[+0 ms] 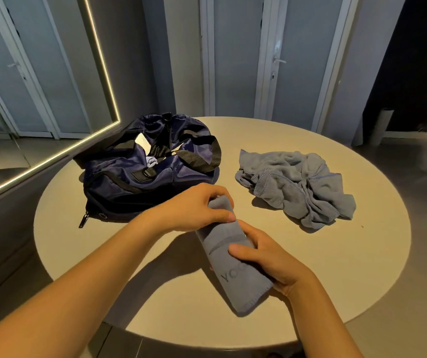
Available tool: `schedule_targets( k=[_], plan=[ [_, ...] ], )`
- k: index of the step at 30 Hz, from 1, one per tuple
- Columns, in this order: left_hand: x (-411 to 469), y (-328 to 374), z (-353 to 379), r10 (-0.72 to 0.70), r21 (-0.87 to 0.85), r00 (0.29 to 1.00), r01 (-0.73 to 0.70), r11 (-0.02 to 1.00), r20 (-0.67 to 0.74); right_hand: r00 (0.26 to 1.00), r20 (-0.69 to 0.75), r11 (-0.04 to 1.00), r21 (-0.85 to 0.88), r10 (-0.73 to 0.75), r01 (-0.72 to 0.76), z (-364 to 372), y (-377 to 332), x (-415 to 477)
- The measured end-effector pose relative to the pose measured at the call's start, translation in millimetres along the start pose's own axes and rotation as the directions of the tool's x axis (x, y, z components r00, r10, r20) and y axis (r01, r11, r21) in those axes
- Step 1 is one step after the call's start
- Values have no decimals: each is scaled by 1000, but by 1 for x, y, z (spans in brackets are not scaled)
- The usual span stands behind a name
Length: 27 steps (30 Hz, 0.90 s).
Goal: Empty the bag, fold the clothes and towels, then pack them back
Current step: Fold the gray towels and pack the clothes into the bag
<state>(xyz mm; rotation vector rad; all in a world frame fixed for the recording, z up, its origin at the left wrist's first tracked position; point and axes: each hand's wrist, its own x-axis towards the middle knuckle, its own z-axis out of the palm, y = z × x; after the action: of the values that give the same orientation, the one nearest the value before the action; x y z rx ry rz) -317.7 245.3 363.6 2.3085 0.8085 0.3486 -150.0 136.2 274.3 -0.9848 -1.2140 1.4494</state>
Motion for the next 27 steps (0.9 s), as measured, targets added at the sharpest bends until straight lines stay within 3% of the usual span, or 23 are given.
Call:
schedule_targets(
  k=[3,7,9,12,14,17,20,22,27],
  plan=[
    [-2,-14,28,-110,-64,935,94,994,-338,989,-150,999,30,-10,14,0,1,2],
    [-24,-32,25,-170,-129,844,121,984,-509,956,-292,996,91,4,24,0,6,7],
    [-28,-46,-10,-57,53,754,121,991,-654,935,-356,992,115,-4,48,-2,7,10],
    [-16,-78,-71,137,362,628,245,899,-766,922,-383,996,42,-56,78,1,7,17],
    [1,-101,-102,118,433,634,368,823,-765,919,-389,997,3,-65,71,4,7,20],
    [26,-136,-126,-141,375,692,537,756,-708,913,-405,999,-9,-49,50,6,5,19],
    [39,-163,-127,-370,305,752,590,748,-546,902,-430,999,13,-35,45,6,3,16],
    [40,-173,-120,-389,276,754,587,761,-529,895,-444,999,19,-28,40,7,2,16],
    [28,-187,-105,-268,371,775,536,758,-573,889,-457,998,57,21,5,9,3,17]
  ],
)
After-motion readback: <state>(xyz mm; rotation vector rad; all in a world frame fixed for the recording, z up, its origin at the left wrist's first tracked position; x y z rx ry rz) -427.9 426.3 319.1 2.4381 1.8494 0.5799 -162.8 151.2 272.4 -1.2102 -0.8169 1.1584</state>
